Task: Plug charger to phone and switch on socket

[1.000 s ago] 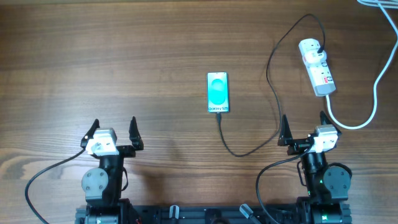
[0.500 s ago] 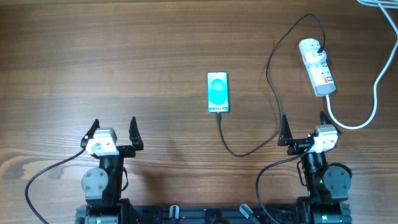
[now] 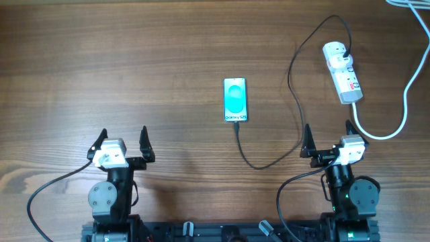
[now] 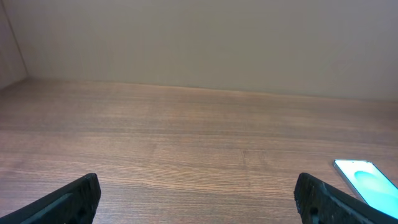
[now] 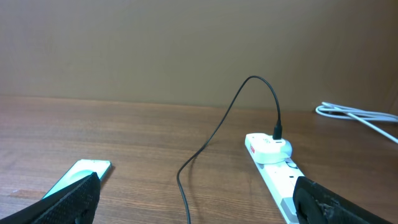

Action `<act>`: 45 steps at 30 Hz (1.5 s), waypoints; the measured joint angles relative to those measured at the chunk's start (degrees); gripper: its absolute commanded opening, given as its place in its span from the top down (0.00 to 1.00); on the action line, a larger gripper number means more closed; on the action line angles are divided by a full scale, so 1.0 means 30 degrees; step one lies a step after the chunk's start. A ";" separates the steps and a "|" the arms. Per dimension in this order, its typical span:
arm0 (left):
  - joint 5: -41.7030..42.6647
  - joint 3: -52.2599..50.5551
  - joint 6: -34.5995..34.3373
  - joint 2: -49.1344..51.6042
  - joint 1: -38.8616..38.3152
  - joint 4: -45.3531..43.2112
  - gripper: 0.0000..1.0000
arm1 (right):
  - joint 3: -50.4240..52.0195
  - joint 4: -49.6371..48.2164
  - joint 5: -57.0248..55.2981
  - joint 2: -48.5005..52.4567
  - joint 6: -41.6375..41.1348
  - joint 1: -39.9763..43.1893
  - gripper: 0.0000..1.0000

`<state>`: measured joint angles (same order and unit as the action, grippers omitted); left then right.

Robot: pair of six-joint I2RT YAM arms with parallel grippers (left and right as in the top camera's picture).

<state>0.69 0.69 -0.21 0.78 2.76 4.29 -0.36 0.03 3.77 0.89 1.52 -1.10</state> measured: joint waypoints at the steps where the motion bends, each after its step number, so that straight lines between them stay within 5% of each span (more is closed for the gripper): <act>1: 0.0000 0.0000 0.0000 0.0000 0.0000 0.0007 0.00 | 0.0000 0.0000 0.0000 0.0000 0.0000 0.0000 0.00; 45: 0.0000 0.0000 0.0051 0.0000 0.0000 0.0000 0.00 | 0.0000 0.0000 -0.0146 0.0000 0.0102 0.0000 0.00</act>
<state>0.69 0.69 -0.05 0.78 2.76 4.29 -0.36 0.03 3.33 0.89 1.83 -1.10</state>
